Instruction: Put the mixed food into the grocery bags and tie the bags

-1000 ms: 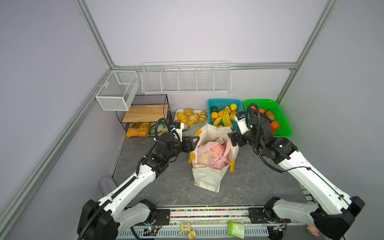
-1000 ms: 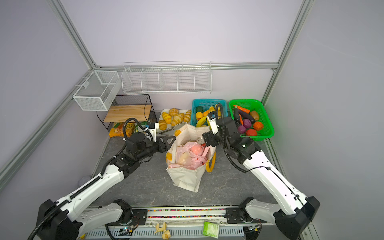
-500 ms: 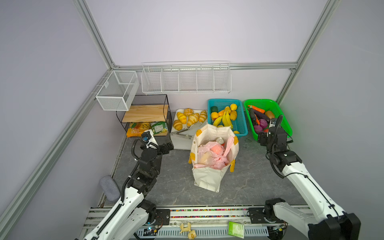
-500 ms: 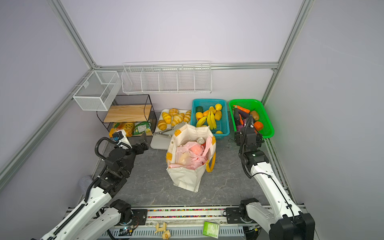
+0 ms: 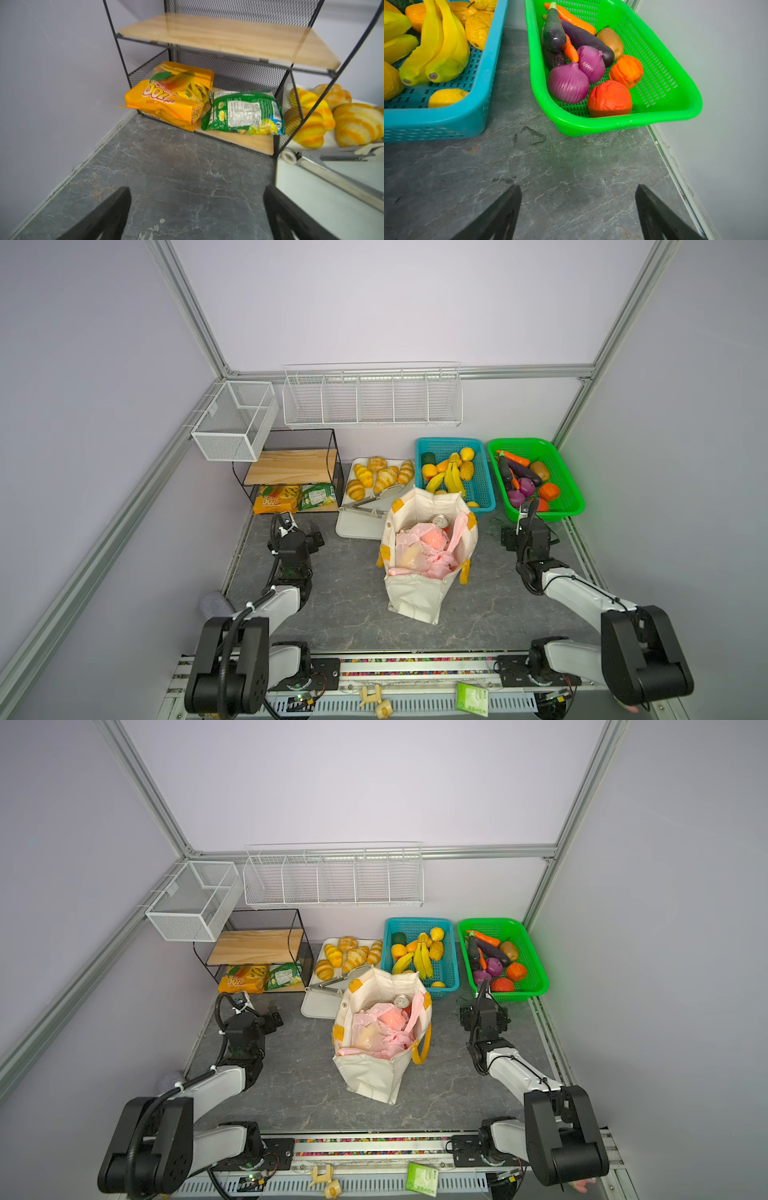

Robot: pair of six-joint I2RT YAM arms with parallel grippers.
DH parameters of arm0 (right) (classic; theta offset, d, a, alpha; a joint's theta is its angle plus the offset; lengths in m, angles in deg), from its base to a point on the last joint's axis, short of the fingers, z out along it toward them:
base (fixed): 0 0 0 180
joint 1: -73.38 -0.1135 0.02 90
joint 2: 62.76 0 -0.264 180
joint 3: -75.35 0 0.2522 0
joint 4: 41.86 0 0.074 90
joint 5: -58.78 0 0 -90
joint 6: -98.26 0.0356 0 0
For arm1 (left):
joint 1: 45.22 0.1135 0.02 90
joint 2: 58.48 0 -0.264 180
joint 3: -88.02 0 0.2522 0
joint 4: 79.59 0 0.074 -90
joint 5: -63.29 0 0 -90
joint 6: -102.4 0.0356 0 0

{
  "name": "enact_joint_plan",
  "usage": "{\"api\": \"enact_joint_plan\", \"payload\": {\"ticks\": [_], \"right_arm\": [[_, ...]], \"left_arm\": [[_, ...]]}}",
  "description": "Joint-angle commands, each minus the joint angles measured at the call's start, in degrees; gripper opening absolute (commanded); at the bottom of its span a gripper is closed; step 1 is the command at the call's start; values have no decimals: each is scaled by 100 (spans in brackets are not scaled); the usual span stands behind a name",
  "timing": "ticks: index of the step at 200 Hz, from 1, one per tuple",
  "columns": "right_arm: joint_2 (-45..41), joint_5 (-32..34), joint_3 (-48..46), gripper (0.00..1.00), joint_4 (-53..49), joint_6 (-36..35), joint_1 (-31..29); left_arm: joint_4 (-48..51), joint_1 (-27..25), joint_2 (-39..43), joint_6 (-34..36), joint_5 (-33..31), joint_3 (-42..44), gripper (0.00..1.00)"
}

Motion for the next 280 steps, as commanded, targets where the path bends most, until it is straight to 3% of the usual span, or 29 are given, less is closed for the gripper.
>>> {"api": "enact_joint_plan", "payload": {"ticks": [1,19,46,59,70,80,90,108,127,149,280], "right_arm": [[226,-81,-343,89,1253,-43,47],[434,-170,-662,89,2168,-188,84],[619,-360,-769,89,2701,-263,172],[916,-543,-905,89,3243,-184,323],[1284,-795,-931,89,3727,-172,456],[1430,-931,-702,89,3229,-101,480],[1584,-965,-804,89,3656,-106,537],[1467,-1060,-721,89,3287,-29,585],[1506,-1050,-737,89,3394,-62,594],[1515,-1050,-743,89,3418,-72,596],[1507,-1058,-735,89,3392,-61,595]], "left_arm": [[-430,55,-224,130,173,-170,99],[-355,110,-397,240,159,-359,99],[-2249,301,-1669,440,725,-128,99],[-719,318,-1226,372,973,-484,99],[-1643,328,-1536,511,1113,-337,99],[-1273,328,-1455,508,1133,-381,99],[-662,323,-1298,459,1087,-584,99],[-1694,311,-1581,583,1108,-324,99],[-1101,310,-1413,557,1163,-472,99],[-1590,311,-1560,606,1153,-348,99],[-1507,311,-1538,600,1165,-370,99]]}}
